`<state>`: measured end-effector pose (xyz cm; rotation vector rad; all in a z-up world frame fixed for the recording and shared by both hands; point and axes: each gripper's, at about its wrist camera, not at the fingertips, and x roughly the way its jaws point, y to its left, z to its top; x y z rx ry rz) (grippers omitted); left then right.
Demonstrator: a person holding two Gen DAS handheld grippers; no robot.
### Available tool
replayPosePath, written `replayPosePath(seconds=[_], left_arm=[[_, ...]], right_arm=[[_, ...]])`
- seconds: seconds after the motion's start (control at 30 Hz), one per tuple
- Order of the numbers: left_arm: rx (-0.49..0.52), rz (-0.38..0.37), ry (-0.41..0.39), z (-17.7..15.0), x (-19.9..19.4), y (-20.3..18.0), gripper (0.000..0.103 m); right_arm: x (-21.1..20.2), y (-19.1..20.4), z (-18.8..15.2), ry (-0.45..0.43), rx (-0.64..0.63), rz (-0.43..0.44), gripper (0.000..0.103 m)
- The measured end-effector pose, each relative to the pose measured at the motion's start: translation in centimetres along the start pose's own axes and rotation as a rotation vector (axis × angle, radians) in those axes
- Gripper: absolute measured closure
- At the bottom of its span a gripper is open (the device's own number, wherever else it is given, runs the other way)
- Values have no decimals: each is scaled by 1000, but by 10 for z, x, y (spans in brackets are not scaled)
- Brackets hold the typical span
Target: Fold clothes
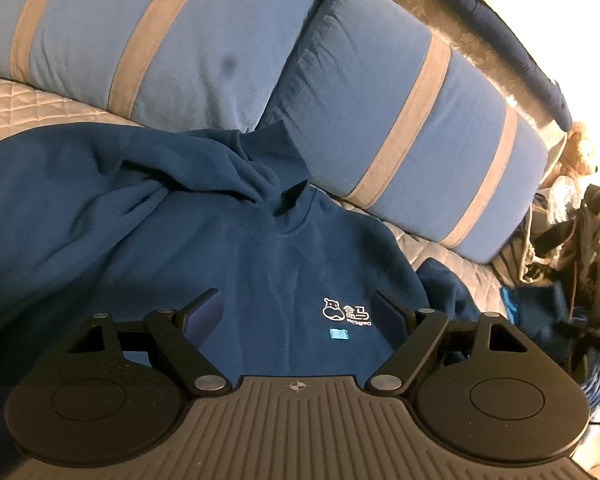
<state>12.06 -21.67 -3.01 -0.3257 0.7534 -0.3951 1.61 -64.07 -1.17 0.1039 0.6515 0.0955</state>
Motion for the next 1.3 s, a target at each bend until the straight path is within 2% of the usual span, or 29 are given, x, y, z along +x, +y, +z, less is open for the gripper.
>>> replayPosePath(seconds=[0.17, 0.27, 0.37, 0.43, 0.53, 0.63, 0.7, 0.8, 0.93, 0.97, 1.03, 1.13, 1.3], left_arm=[[8, 4, -9, -2, -2, -2, 22], [3, 1, -31, -1, -5, -1, 22], [-9, -5, -44, 0, -6, -1, 22], [-17, -10, -46, 2, -6, -2, 22], [-11, -12, -41, 2, -5, -3, 22], [-7, -6, -37, 1, -5, -2, 22], [-11, 1, -34, 1, -4, -1, 22], [-12, 5, -30, 1, -4, 0, 22], [-6, 5, -27, 1, -3, -1, 22], [-4, 4, -27, 1, -3, -1, 22], [-3, 4, -26, 1, -3, 0, 22], [-3, 7, -22, 0, -3, -1, 22], [7, 9, -20, -1, -2, -1, 22]], right_arm=[[-26, -13, 23, -154, 66, -70, 86], [-59, -38, 44, -312, 184, -145, 87], [-102, -79, 43, -497, 404, -293, 87], [-116, -108, 22, -542, 563, -436, 87], [-112, -148, -30, -471, 788, -607, 87], [-96, -170, -81, -361, 918, -692, 87], [-88, -173, -104, -312, 957, -723, 87], [-85, -168, -120, -308, 966, -719, 87], [-92, -160, -120, -307, 940, -712, 84], [-94, -159, -119, -297, 925, -712, 80], [-98, -160, -120, -284, 891, -715, 57], [-98, -162, -119, -261, 848, -707, 43], [-97, -167, -117, -221, 780, -686, 42]])
